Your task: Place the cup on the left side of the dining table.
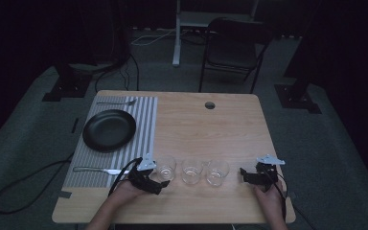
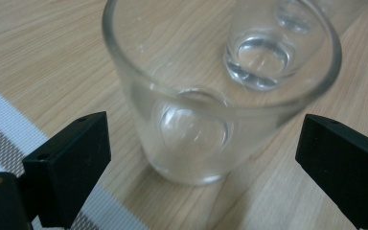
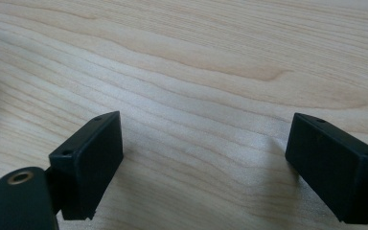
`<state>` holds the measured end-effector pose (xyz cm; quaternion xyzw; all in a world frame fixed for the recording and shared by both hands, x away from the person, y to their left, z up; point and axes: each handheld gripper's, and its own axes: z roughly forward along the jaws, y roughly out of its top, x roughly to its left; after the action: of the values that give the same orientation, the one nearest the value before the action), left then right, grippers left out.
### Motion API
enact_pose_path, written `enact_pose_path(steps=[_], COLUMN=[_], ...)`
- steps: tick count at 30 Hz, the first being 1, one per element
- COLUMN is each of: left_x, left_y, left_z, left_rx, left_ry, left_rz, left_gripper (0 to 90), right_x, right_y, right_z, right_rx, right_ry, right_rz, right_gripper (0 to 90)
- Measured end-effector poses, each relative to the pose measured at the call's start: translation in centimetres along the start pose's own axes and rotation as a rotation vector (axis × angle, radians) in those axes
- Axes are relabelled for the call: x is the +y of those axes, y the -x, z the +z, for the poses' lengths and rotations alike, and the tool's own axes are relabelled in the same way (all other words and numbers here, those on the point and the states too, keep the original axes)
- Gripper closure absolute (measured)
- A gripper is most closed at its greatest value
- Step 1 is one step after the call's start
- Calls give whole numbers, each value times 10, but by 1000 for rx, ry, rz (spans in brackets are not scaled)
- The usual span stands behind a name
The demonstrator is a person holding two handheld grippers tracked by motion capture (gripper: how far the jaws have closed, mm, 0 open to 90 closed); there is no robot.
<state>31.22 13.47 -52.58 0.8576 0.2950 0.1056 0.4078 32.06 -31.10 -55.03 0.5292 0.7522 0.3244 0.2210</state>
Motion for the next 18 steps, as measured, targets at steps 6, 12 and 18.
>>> enact_pose_path(steps=[6, 12, 18], left_x=[5, 9, 10], left_y=[2, 4, 7], left_z=[8, 13, 17], left_rx=[0, 0, 18], left_ry=[2, 37, 48], left_rz=[7, 0, 4], left_gripper=[53, 54, 88], right_x=[0, 0, 0], right_y=[0, 0, 0], right_z=[0, 0, 0], right_rx=[0, 0, 0], right_ry=[0, 0, 0], right_rz=[-2, -1, -1], right_gripper=[122, 122, 123])
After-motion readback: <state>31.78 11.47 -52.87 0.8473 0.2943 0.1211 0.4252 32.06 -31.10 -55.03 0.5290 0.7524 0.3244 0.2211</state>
